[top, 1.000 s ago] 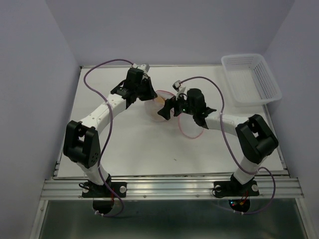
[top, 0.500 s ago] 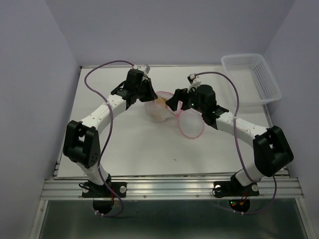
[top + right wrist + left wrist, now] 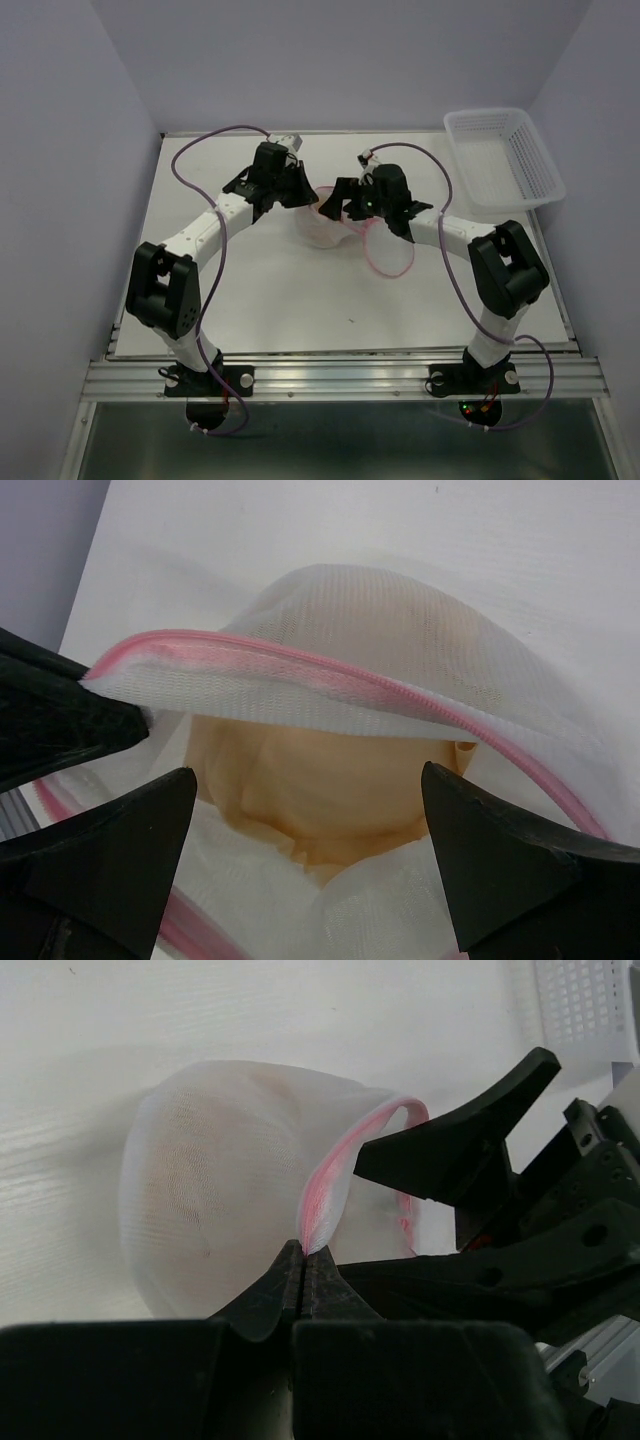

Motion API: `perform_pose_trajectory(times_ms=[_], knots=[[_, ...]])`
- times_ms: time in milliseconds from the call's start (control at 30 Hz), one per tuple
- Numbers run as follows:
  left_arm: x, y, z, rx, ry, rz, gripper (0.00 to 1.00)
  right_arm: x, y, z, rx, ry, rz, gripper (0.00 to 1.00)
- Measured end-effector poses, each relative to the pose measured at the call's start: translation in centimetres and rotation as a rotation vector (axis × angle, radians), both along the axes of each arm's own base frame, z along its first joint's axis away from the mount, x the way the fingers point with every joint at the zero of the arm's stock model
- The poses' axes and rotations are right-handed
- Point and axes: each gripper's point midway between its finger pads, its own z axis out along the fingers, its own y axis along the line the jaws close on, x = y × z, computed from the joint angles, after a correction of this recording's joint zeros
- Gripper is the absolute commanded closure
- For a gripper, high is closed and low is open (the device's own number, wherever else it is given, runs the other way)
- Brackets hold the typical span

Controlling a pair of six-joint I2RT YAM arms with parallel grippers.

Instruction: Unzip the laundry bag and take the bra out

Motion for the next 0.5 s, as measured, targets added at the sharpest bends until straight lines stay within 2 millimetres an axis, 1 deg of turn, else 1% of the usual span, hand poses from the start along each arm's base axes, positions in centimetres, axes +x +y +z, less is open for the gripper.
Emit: perform_pose_trajectory(times_ms=[267, 433, 467, 500], knots=[[-0.4, -0.4, 0.2, -0.032, 0.006, -0.015, 1.0, -0.2, 0.7, -3.9, -0.046, 0.059, 0.035, 0.0], [-0.6, -0.9, 0.4, -0.048, 0.007, -0.035, 1.0, -0.4, 2.1, -5.3, -0.067, 0.059, 0.074, 0.0], [-0.7, -0.9, 0.4, -0.049, 0.007, -0.037, 1.0, -0.3, 2.2, -5.4, -0.068, 0.058, 0.077, 0.03], [-0.6, -0.9, 0.4, -0.048, 0.006, -0.035, 1.0, -0.3, 2.4, -5.7, -0.07, 0.06, 0.082, 0.12]])
